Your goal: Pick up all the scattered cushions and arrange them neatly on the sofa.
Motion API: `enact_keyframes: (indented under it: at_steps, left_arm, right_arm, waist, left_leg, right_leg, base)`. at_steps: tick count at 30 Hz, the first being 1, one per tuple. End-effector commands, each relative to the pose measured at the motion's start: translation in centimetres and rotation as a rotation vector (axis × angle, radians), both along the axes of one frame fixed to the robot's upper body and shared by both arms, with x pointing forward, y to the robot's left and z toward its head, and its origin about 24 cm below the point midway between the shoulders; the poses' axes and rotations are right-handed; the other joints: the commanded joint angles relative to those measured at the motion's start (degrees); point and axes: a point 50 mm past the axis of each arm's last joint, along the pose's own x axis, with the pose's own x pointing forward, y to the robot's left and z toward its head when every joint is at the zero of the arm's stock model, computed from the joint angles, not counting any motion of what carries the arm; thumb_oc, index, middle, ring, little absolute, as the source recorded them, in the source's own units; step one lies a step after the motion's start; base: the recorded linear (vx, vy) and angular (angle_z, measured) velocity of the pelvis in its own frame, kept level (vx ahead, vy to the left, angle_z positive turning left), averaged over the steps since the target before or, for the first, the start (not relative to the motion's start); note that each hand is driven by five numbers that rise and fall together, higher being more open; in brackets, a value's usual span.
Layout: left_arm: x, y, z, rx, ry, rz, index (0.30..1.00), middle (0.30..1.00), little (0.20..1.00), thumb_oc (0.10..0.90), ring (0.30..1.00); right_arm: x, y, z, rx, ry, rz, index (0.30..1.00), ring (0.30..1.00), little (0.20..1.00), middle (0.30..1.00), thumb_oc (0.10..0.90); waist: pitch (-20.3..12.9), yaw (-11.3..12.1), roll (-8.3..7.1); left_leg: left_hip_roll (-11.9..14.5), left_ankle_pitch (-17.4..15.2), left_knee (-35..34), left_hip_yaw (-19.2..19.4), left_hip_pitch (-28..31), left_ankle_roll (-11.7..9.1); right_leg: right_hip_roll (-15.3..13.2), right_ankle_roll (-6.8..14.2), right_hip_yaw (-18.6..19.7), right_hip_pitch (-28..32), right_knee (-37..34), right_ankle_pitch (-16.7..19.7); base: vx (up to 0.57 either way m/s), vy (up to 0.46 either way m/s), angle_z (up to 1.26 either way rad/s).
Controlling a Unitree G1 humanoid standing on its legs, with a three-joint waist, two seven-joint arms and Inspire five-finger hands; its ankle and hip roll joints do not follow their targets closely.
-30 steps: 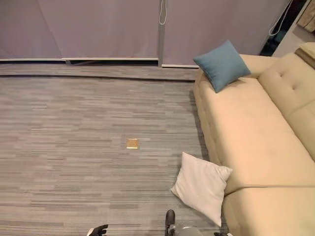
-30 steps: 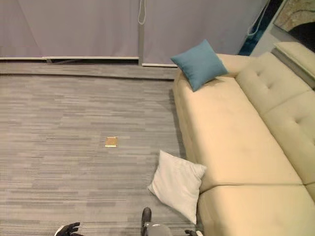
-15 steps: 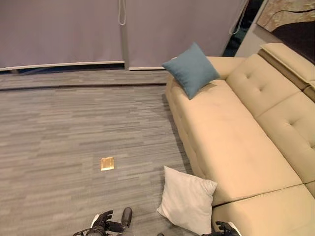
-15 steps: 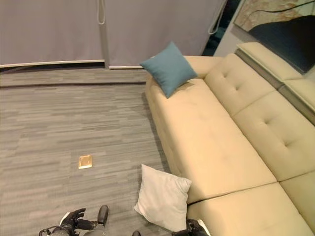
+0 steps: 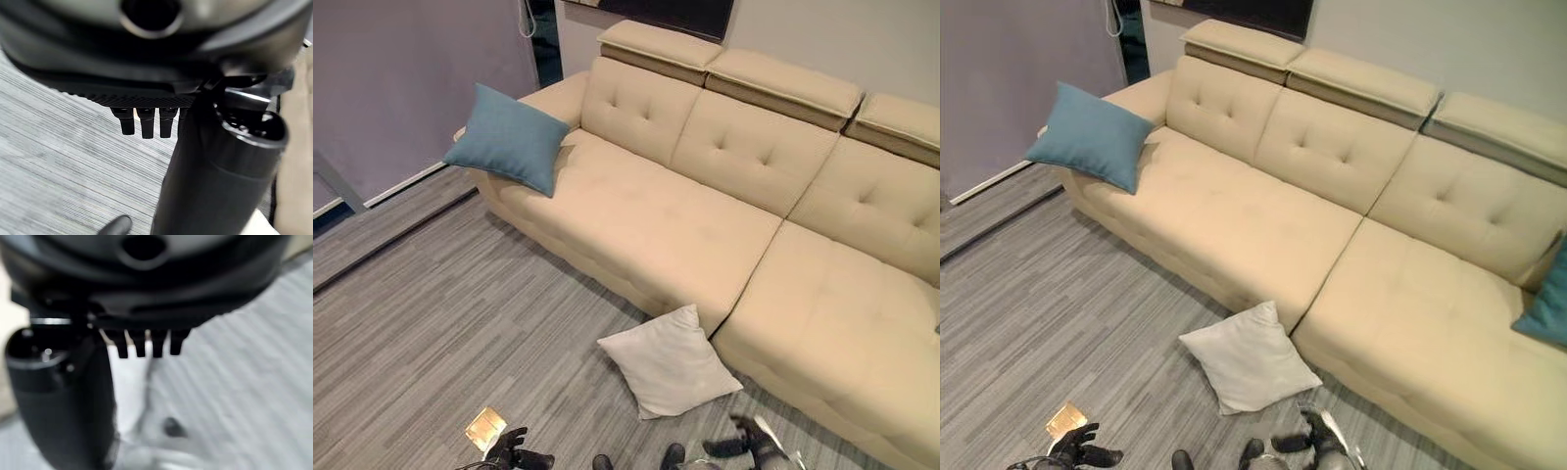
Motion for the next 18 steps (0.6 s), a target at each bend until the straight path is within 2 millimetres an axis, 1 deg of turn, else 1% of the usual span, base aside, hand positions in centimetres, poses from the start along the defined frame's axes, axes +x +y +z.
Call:
enact_keyframes:
  at_steps: [1,2,3,4,5,6,7,8,11,12,13,14,16,18]
  left_arm:
    - [0.1,0.8,0.3,0.03,-0.007,-0.034,0.9,0.9,0.9,0.8,0.9]
    - [0.4,0.6,0.4,0.027,-0.019,-0.039,0.9,0.9,0.9,0.8,0.9]
    - [0.7,0.4,0.4,0.019,-0.029,-0.04,0.9,0.9,0.9,0.8,0.9]
    - [0.7,0.4,0.4,0.019,-0.029,-0.04,0.9,0.9,0.9,0.8,0.9]
    - [1.0,0.1,0.4,0.008,-0.04,-0.037,0.9,0.9,0.9,0.8,0.9]
    - [1.0,0.1,0.4,0.008,-0.04,-0.037,0.9,0.9,0.9,0.8,0.9]
    - [1.0,-0.1,0.3,0.005,-0.035,-0.04,0.9,0.9,0.9,0.8,0.9]
    - [0.9,-0.1,0.3,0.006,-0.035,-0.037,0.9,0.9,0.9,0.8,0.9]
    - [1.2,-0.4,0.3,0.001,-0.045,-0.034,0.9,0.9,0.9,0.8,0.9]
    - [1.2,-0.4,0.3,0.001,-0.045,-0.034,0.9,0.9,0.9,0.8,0.9]
    - [1.2,-0.5,0.3,-0.008,-0.041,-0.029,0.9,0.9,0.9,0.8,0.9]
    - [1.0,-0.5,0.2,-0.009,-0.033,-0.028,0.9,0.9,0.9,0.8,0.9]
    - [0.5,-0.5,0.0,-0.012,-0.014,-0.03,0.9,0.9,0.9,0.8,0.9]
    - [0.2,-0.2,0.0,0.002,0.004,-0.045,0.9,0.9,0.9,0.8,0.9]
  right_arm:
    - [2.0,-1.7,1.0,-0.059,-0.064,0.002,0.9,0.9,0.9,0.9,0.8]
    - [2.2,-1.8,1.1,-0.057,-0.074,-0.004,0.9,0.9,0.9,0.9,0.8]
    - [2.2,-1.9,1.1,-0.057,-0.076,-0.005,0.9,0.9,0.9,0.9,0.8]
    - [2.2,-1.9,1.1,-0.057,-0.076,-0.005,0.9,0.9,0.9,0.9,0.8]
    - [2.1,-2.0,1.1,-0.063,-0.071,-0.006,0.9,0.9,0.9,0.9,0.8]
    - [2.1,-2.0,1.1,-0.063,-0.071,-0.006,0.9,0.9,0.9,0.9,0.8]
    - [1.8,-2.0,1.0,-0.066,-0.063,-0.008,0.9,0.9,0.9,0.9,0.8]
    - [1.7,-2.1,1.0,-0.067,-0.061,-0.009,0.9,0.9,0.9,0.9,0.8]
    - [1.8,-2.1,1.0,-0.075,-0.061,-0.001,0.9,0.9,0.9,0.9,0.8]
    - [1.8,-2.1,1.0,-0.075,-0.061,-0.001,0.9,0.9,0.9,0.9,0.8]
    - [1.9,-2.2,1.1,-0.078,-0.057,0.004,0.9,0.9,0.9,0.9,0.8]
    - [1.7,-2.2,1.0,-0.078,-0.051,0.003,0.9,0.9,0.9,0.9,0.8]
    - [1.5,-2.1,0.9,-0.079,-0.039,0.007,0.9,0.9,0.9,0.9,0.8]
    - [1.8,-1.4,0.8,-0.067,-0.04,0.032,0.9,0.9,0.9,0.9,0.8]
  waist:
    - [0.4,1.9,-4.18]
    - [0.9,2.1,-4.53]
    - [1.0,2.4,-4.63]
    - [1.0,2.4,-4.62]
    - [1.0,2.7,-5.23]
    - [1.0,2.7,-5.24]
    - [1.0,3.1,-5.59]
    - [0.9,3.4,-5.71]
    - [1.5,4.7,-5.12]
    - [1.6,4.7,-5.14]
    - [1.5,5.1,-4.68]
    - [1.3,5.2,-4.41]
    - [0.8,5.2,-4.1]
    - [0.5,5.3,-4.08]
  left_leg:
    - [4.9,-7.1,12.7,-1.5,0.2,-3.5]
    - [5.0,-4.6,14.5,-2.2,-1.2,-3.7]
    - [4.8,-4.3,14.8,-3.8,-2.0,-3.9]
    - [4.8,-4.3,14.9,-3.8,-2.0,-3.9]
    - [4.7,-4.7,13.9,-6.2,-3.7,-4.0]
    - [4.7,-4.7,13.9,-6.2,-3.7,-4.0]
    - [5.2,-3.7,11.1,-8.6,-4.2,-4.3]
    - [5.5,-2.0,9.8,-10.7,-5.4,-4.6]
    - [5.5,1.7,5.5,-19.0,-7.6,-5.5]
    - [5.5,1.7,5.4,-19.0,-7.5,-5.5]
    - [5.0,1.7,4.3,-21.6,-7.3,-5.5]
    - [4.9,1.4,3.1,-22.0,-6.1,-5.5]
    - [4.7,1.0,3.3,-21.3,-5.0,-5.1]
    - [3.7,-0.1,2.7,-18.6,-3.1,-3.6]
  right_leg:
    - [0.7,0.8,3.4,3.9,-4.2,1.3]
    - [0.9,-0.1,3.9,3.7,-4.5,1.9]
    - [1.3,-0.3,4.6,4.1,-5.1,1.8]
    - [1.3,-0.3,4.6,4.1,-5.1,1.8]
    - [1.3,-0.1,5.8,4.9,-6.1,1.9]
    - [1.3,-0.1,5.8,4.9,-6.1,1.9]
    - [1.5,0.2,7.3,5.5,-6.6,2.0]
    - [1.9,0.2,8.6,5.5,-6.6,1.8]
    - [3.5,0.1,12.6,6.4,-6.5,0.9]
    - [3.5,0.0,12.6,6.4,-6.5,0.8]
    - [3.8,0.1,14.6,6.9,-6.1,0.3]
    - [3.8,0.4,15.3,7.0,-6.0,0.1]
    - [3.2,0.9,16.3,7.2,-5.5,0.0]
    - [1.7,2.2,18.7,6.4,-4.5,0.8]
  base:
    - [-0.07,-0.051,0.37]
    - [-0.08,-0.028,0.25]
    - [-0.09,-0.011,-0.17]
    - [0.03,0.019,-0.37]
    - [0.03,0.015,-0.45]
    - [0.1,0.044,-0.31]
    - [0.1,0.05,-0.23]
    - [0.15,0.072,-0.23]
    - [0.11,0.065,-0.55]
    - [0.13,0.115,-0.93]
    - [0.14,0.143,-0.9]
    - [0.2,0.216,-0.66]
    - [0.2,0.254,-0.91]
    - [0.22,0.323,-0.88]
